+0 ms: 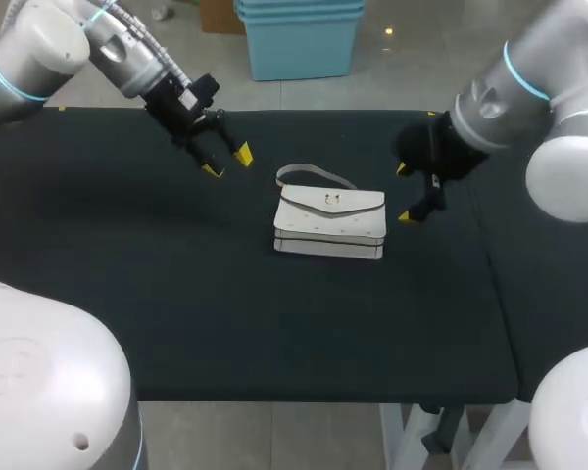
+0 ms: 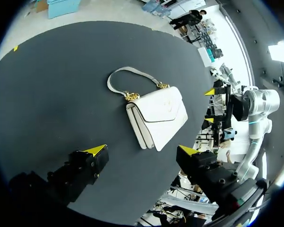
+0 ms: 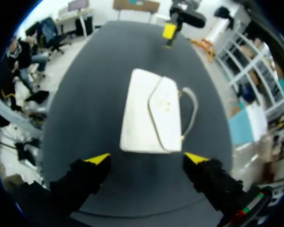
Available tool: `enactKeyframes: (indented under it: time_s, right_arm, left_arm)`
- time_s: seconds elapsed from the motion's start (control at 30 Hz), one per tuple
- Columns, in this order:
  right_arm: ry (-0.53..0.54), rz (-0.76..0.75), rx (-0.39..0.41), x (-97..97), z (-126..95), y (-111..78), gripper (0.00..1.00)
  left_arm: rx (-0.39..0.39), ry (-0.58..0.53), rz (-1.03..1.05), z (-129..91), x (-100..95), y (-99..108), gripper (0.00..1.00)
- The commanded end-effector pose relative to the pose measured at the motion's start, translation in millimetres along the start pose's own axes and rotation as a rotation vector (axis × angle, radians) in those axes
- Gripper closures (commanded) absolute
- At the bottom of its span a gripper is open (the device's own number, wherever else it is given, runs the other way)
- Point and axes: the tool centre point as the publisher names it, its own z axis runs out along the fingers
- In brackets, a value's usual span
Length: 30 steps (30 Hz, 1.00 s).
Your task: Pick up the bag, open it, inspect its contents, close it, and place it on the opposite side
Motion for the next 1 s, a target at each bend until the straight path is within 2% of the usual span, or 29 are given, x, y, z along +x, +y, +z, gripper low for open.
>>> enactKeyframes:
  time_s: [0.03,0.07,0.17,0.53,0.6,0.67,0.7,0.87,1.0]
  right_arm:
    - [-0.137,-0.027,0.064,16.8,-0.7,12.9,0.00]
    - [-0.148,-0.035,0.058,19.0,-0.2,15.1,0.00]
    - [-0.138,-0.081,0.050,24.0,1.8,22.1,0.00]
    - [-0.138,-0.081,0.050,24.0,1.8,22.1,0.00]
    - [-0.138,-0.081,0.050,24.0,1.8,22.1,0.00]
    - [-0.168,-0.095,0.094,18.7,5.0,30.4,0.00]
    - [-0.170,-0.100,0.088,18.2,7.1,33.7,0.00]
    - [-0.175,-0.101,0.118,22.6,24.4,44.1,0.00]
    - [-0.183,-0.093,0.131,28.0,36.1,45.7,0.00]
  left_arm:
    - [-0.153,0.006,0.208,-25.4,-0.7,-6.7,0.00]
    - [-0.193,0.019,0.283,-28.1,0.0,-4.9,0.00]
    - [-0.193,0.019,0.283,-28.1,0.0,-4.9,0.00]
    - [-0.193,0.019,0.283,-28.1,0.0,-4.9,0.00]
    - [-0.175,-0.058,0.330,-21.8,2.0,-13.2,0.00]
    - [-0.156,-0.132,0.441,-16.9,5.3,-19.9,0.00]
    - [-0.155,-0.134,0.488,-15.6,7.0,-22.7,0.00]
    - [-0.140,-0.270,0.827,-7.1,19.6,-28.4,0.00]
    - [-0.140,-0.270,0.827,-7.1,19.6,-28.4,0.00]
